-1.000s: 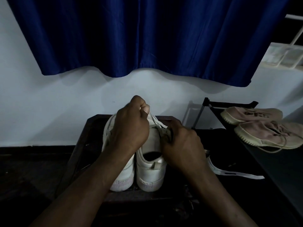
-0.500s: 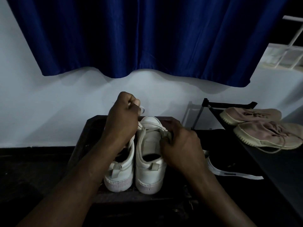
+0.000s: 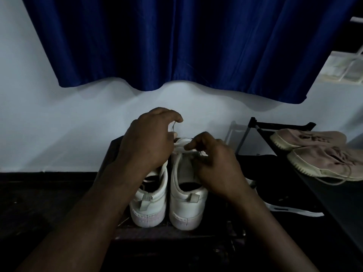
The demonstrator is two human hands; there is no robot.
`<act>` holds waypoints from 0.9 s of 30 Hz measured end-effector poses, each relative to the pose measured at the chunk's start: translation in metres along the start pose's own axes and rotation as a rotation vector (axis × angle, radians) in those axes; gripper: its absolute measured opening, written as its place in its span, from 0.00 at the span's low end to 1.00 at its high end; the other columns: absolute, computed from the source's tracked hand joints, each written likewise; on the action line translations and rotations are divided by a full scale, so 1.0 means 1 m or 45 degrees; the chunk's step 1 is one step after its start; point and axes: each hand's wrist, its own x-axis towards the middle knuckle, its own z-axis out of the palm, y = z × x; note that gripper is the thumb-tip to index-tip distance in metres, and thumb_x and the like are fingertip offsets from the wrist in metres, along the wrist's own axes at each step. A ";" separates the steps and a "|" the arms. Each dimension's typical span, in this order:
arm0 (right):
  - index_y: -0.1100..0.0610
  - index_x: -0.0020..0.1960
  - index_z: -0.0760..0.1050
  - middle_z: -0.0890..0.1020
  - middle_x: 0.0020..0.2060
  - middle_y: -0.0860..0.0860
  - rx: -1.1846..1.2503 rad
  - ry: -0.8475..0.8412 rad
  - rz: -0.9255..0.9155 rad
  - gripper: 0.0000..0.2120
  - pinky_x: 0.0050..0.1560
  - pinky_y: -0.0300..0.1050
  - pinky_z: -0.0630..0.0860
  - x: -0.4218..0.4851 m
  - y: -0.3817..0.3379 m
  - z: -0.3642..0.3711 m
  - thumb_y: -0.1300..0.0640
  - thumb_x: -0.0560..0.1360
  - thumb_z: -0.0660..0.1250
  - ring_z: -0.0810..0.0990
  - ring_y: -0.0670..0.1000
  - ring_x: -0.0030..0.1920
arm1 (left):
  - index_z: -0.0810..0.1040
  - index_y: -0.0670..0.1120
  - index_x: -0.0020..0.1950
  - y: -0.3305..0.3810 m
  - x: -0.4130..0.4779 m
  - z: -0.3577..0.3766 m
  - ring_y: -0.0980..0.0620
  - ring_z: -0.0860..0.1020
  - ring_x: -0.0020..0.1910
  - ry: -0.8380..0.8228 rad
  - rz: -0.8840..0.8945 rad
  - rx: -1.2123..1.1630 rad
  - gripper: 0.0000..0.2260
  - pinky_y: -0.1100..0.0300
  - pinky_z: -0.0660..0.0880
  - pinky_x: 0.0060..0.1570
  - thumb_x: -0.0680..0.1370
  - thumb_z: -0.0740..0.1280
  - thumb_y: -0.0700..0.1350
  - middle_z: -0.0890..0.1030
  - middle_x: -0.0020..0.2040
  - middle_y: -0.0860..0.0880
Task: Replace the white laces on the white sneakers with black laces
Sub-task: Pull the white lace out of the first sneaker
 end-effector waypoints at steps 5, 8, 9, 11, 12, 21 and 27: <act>0.48 0.53 0.72 0.83 0.47 0.49 -0.174 -0.074 -0.031 0.14 0.52 0.55 0.78 0.005 -0.005 0.011 0.50 0.69 0.56 0.79 0.55 0.53 | 0.82 0.55 0.60 -0.003 -0.001 -0.006 0.57 0.83 0.51 -0.009 0.021 -0.148 0.22 0.53 0.79 0.58 0.74 0.68 0.31 0.77 0.67 0.60; 0.48 0.52 0.71 0.83 0.45 0.50 -0.201 -0.076 -0.012 0.13 0.51 0.55 0.78 0.007 -0.002 0.014 0.50 0.68 0.57 0.77 0.56 0.53 | 0.82 0.55 0.59 -0.002 -0.001 -0.007 0.60 0.83 0.49 -0.055 0.019 -0.228 0.21 0.53 0.81 0.55 0.75 0.68 0.31 0.79 0.63 0.60; 0.48 0.53 0.71 0.83 0.45 0.49 -0.212 -0.070 -0.007 0.13 0.51 0.55 0.78 0.007 -0.003 0.015 0.50 0.69 0.58 0.77 0.56 0.53 | 0.82 0.56 0.57 -0.001 -0.002 -0.007 0.60 0.82 0.47 -0.058 0.010 -0.193 0.17 0.52 0.80 0.54 0.76 0.70 0.35 0.80 0.59 0.59; 0.48 0.55 0.72 0.82 0.45 0.48 -0.220 -0.074 -0.001 0.15 0.52 0.55 0.77 0.007 -0.003 0.016 0.49 0.70 0.59 0.76 0.56 0.54 | 0.82 0.58 0.53 0.003 -0.004 -0.009 0.59 0.80 0.43 -0.105 -0.028 -0.159 0.09 0.52 0.79 0.51 0.76 0.74 0.45 0.82 0.48 0.58; 0.49 0.57 0.73 0.82 0.45 0.48 -0.213 -0.082 0.011 0.17 0.52 0.55 0.76 0.007 -0.004 0.016 0.48 0.69 0.60 0.75 0.57 0.54 | 0.81 0.58 0.53 0.006 -0.006 -0.010 0.59 0.80 0.43 -0.169 -0.057 -0.158 0.08 0.52 0.78 0.50 0.75 0.74 0.51 0.83 0.44 0.58; 0.49 0.43 0.84 0.85 0.41 0.51 -0.197 0.079 0.075 0.06 0.50 0.42 0.68 0.015 0.007 0.020 0.50 0.70 0.70 0.82 0.56 0.45 | 0.75 0.57 0.59 0.015 -0.021 0.014 0.48 0.75 0.56 -0.225 -0.085 0.352 0.14 0.51 0.66 0.54 0.74 0.67 0.55 0.83 0.48 0.55; 0.50 0.40 0.81 0.83 0.36 0.47 0.500 0.127 0.361 0.08 0.44 0.43 0.73 0.012 0.007 0.017 0.60 0.77 0.69 0.79 0.46 0.39 | 0.76 0.54 0.57 0.017 -0.024 0.019 0.46 0.75 0.58 -0.195 -0.137 0.463 0.12 0.48 0.68 0.57 0.75 0.66 0.53 0.83 0.48 0.52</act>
